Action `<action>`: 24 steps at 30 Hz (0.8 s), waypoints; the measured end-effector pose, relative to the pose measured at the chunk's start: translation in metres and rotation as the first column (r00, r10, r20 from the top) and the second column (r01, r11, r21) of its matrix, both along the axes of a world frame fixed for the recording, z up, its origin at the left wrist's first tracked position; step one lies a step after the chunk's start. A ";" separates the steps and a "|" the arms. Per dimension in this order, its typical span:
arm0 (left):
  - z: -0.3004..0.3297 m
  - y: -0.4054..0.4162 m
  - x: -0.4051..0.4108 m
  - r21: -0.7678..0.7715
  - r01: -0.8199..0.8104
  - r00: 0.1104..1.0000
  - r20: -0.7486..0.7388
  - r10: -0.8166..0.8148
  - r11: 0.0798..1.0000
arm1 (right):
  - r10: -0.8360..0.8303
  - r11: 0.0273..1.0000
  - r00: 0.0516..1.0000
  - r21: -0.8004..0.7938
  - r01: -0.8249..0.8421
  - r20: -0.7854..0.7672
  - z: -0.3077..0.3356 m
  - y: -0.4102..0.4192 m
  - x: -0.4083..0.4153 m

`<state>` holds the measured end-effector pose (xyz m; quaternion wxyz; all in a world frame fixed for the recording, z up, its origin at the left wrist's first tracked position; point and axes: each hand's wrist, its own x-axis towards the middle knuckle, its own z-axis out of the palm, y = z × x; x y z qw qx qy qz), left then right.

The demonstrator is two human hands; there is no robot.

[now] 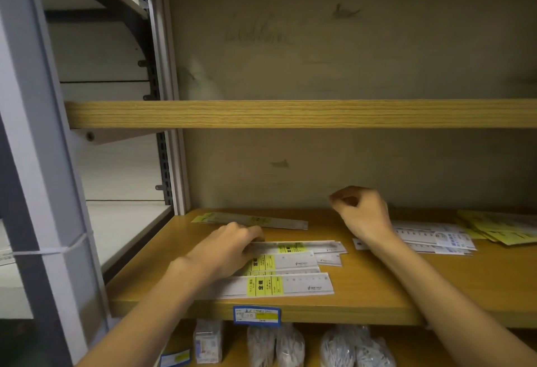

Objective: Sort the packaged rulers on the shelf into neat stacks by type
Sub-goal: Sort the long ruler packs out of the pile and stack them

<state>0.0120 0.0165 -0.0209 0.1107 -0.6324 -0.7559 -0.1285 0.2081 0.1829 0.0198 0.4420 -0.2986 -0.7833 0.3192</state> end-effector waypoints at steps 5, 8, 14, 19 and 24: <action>0.003 -0.001 -0.002 0.107 -0.056 0.995 -0.077 0.065 0.993 | 0.009 0.999 0.998 -0.049 -0.006 0.062 -0.004 0.002 0.000; 0.009 -0.005 0.001 0.239 -0.039 0.996 -0.063 0.056 0.970 | 0.042 0.992 0.996 -0.118 -0.033 0.076 -0.005 0.000 0.002; 0.022 -0.005 0.008 0.405 -0.010 0.994 -0.096 0.053 0.914 | 0.183 0.881 0.983 -0.442 -0.172 -0.016 0.008 -0.015 0.001; 0.017 -0.002 0.012 0.435 0.065 0.992 -0.125 -0.011 0.898 | 0.218 0.773 0.945 -0.548 -0.319 -0.243 0.011 -0.022 -0.006; 0.013 -0.009 0.010 0.485 0.124 0.976 -0.217 -0.018 0.865 | 0.129 0.810 0.955 -0.528 -0.256 -0.266 0.002 -0.012 -0.005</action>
